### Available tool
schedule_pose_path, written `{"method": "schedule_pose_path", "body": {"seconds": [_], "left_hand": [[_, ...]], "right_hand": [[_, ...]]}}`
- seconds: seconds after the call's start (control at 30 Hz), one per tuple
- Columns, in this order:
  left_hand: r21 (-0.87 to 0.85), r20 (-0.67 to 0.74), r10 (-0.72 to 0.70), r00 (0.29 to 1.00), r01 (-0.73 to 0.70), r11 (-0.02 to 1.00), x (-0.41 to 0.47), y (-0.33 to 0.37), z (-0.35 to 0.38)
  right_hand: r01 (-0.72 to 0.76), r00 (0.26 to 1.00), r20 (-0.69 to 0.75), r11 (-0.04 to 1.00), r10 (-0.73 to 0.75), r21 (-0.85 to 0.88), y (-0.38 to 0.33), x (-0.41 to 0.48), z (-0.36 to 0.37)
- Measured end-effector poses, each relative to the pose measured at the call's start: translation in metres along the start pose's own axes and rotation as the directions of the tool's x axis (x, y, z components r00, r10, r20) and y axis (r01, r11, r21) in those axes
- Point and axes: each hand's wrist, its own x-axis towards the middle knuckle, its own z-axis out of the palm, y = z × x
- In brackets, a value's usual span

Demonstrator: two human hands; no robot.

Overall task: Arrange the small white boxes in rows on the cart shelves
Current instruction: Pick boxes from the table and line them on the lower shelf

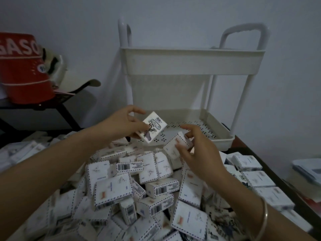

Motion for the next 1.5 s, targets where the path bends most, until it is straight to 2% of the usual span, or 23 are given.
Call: {"method": "schedule_pose_path", "body": {"seconds": [0.07, 0.13, 0.23, 0.37, 0.47, 0.5, 0.53, 0.6, 0.63, 0.67, 0.77, 0.87, 1.0, 1.13, 1.27, 1.5], "left_hand": [[-0.129, -0.011, -0.054, 0.998, 0.052, 0.99, 0.003, -0.001, 0.002], [-0.133, 0.017, -0.063, 0.998, 0.065, 0.989, 0.005, -0.002, 0.003], [-0.056, 0.021, -0.033, 0.999, 0.035, 0.998, 0.013, -0.003, 0.004], [0.204, -0.02, 0.015, 1.0, -0.01, 0.979, 0.03, -0.006, 0.008], [0.312, 0.003, 0.082, 0.997, -0.079, 0.947, 0.042, -0.009, 0.013], [0.403, 0.026, 0.126, 0.992, -0.125, 0.907, 0.045, -0.009, 0.014], [0.548, 0.066, 0.173, 0.983, -0.181, 0.817, 0.05, -0.009, 0.014], [0.816, 0.191, 0.221, 0.956, -0.28, 0.506, 0.062, -0.005, 0.016], [0.879, 0.234, 0.212, 0.949, -0.3, 0.371, 0.069, -0.002, 0.017], [0.907, 0.253, 0.19, 0.949, -0.301, 0.294, 0.075, 0.002, 0.018], [0.927, 0.287, 0.081, 0.955, -0.298, 0.229, 0.089, 0.007, 0.019], [0.925, 0.354, -0.019, 0.935, -0.347, 0.156, 0.093, -0.002, 0.024], [0.922, 0.374, -0.083, 0.924, -0.36, 0.145, 0.092, -0.012, 0.028], [0.931, 0.36, -0.263, 0.895, -0.325, 0.168, 0.093, -0.011, 0.029], [0.934, 0.35, -0.301, 0.887, -0.305, 0.187, 0.093, -0.006, 0.029], [0.958, 0.278, -0.387, 0.879, -0.28, 0.052, 0.09, -0.01, 0.039]], "right_hand": [[-0.014, 0.999, 0.03, 0.999, 0.013, 0.038, 0.001, 0.01, -0.004], [-0.023, 0.998, 0.06, 0.998, 0.019, 0.063, 0.002, 0.018, -0.008], [-0.008, 0.995, 0.1, 0.999, 0.004, 0.038, 0.006, 0.029, -0.015], [0.001, 0.992, 0.129, 1.0, -0.003, 0.014, 0.013, 0.041, -0.024], [0.016, 0.989, 0.15, 1.0, -0.016, 0.002, 0.017, 0.047, -0.027], [0.026, 0.987, 0.161, 1.0, -0.025, -0.006, 0.017, 0.051, -0.028], [0.041, 0.983, 0.177, 0.999, -0.036, -0.024, 0.017, 0.057, -0.029], [0.074, 0.976, 0.211, 0.995, -0.059, -0.062, 0.015, 0.072, -0.032], [0.078, 0.972, 0.225, 0.995, -0.062, -0.064, 0.014, 0.081, -0.032], [0.075, 0.97, 0.236, 0.995, -0.057, -0.065, 0.013, 0.089, -0.032], [0.076, 0.963, 0.268, 0.986, -0.034, -0.147, 0.011, 0.106, -0.024], [0.104, 0.936, 0.349, 0.986, -0.051, -0.134, 0.012, 0.112, -0.003], [0.149, 0.914, 0.398, 0.978, -0.08, -0.147, 0.015, 0.115, 0.015], [0.2, 0.898, 0.426, 0.966, -0.113, -0.166, 0.018, 0.116, 0.021], [0.213, 0.885, 0.449, 0.964, -0.121, -0.16, 0.019, 0.116, 0.024], [0.24, 0.861, 0.494, 0.954, -0.123, -0.181, 0.012, 0.113, 0.03]]}}
